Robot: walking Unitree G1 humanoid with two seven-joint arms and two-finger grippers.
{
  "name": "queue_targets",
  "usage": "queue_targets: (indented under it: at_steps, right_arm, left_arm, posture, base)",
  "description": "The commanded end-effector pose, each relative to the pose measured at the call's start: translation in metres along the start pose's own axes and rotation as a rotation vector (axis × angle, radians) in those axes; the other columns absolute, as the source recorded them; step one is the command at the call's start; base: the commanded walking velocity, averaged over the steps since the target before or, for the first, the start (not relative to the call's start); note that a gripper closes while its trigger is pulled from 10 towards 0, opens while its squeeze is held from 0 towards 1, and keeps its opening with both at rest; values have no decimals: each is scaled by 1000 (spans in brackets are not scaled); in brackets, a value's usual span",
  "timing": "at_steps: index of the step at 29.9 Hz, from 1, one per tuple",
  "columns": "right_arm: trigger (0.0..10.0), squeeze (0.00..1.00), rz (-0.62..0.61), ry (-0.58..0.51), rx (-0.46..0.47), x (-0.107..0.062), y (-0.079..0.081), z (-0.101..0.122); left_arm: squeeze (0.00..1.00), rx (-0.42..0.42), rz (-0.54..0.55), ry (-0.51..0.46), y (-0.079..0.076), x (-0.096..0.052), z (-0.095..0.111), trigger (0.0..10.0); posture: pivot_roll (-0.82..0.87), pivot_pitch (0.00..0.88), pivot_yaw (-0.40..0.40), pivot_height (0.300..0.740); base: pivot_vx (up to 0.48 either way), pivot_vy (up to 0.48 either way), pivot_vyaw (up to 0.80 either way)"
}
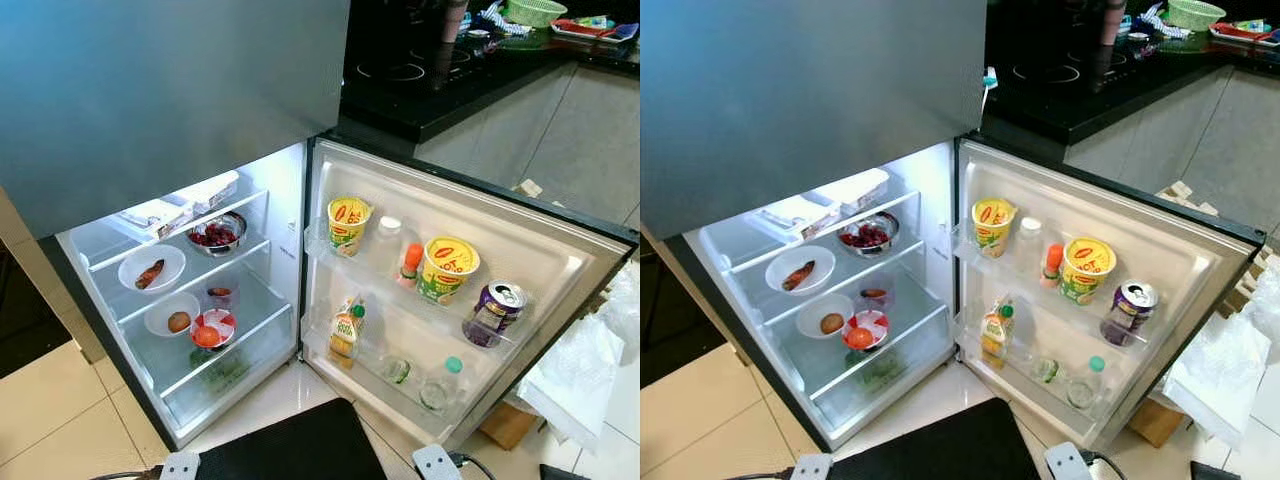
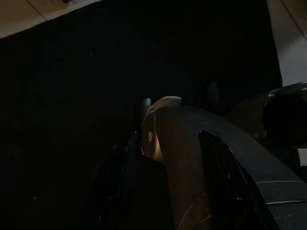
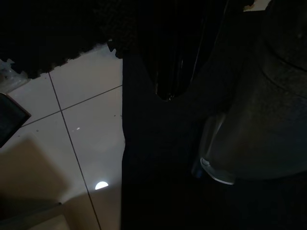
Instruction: Restocking fridge
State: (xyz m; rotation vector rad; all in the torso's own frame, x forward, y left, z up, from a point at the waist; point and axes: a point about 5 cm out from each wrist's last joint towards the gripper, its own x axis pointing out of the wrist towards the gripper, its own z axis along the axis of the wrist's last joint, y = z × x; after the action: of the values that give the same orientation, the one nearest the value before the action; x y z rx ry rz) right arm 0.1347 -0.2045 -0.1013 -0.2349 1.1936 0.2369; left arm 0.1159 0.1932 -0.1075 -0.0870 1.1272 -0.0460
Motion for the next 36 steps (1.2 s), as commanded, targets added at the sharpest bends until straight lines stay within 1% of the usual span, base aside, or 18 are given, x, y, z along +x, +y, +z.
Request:
queue_targets:
  at_steps: [1, 14, 25, 32, 33, 36]
  right_arm:
    - [10000, 0, -1, 7, -5, 0, -1, -2]
    - [10000, 0, -6, 7, -5, -1, -2, -2]
    - [10000, 0, -19, 0, 10, -1, -4, -1]
    - [10000, 0, -31, -9, 24, -1, -7, 0]
    - [10000, 0, -51, -24, 44, -2, -12, 2]
    - [10000, 0, -69, -38, 61, -3, -16, 4]
  left_arm:
    - [0, 6, -21, 46, -5, -1, -12, 10000]
    - [0, 8, -27, 33, -5, 0, -7, 10000]
    - [0, 2, -28, 35, -5, 0, -8, 10000]
    - [0, -10, -22, 29, -5, 0, -7, 10000]
    - [0, -12, -23, 26, -6, 0, -7, 10000]
    - [0, -14, -23, 25, -6, 0, -7, 10000]
  posture:
    - [-8, 0, -28, 739]
    - [-11, 0, -22, 739]
    - [-11, 0, -22, 739]
    - [-14, 0, -24, 739]
    - [-14, 0, -24, 739]
    - [-16, 0, -24, 739]
  base:
    - [0, -356, 0]
    - [0, -381, 0]
    - [0, -391, 0]
    - [0, 0, 0]
    - [0, 0, 0]
    - [0, 0, 0]
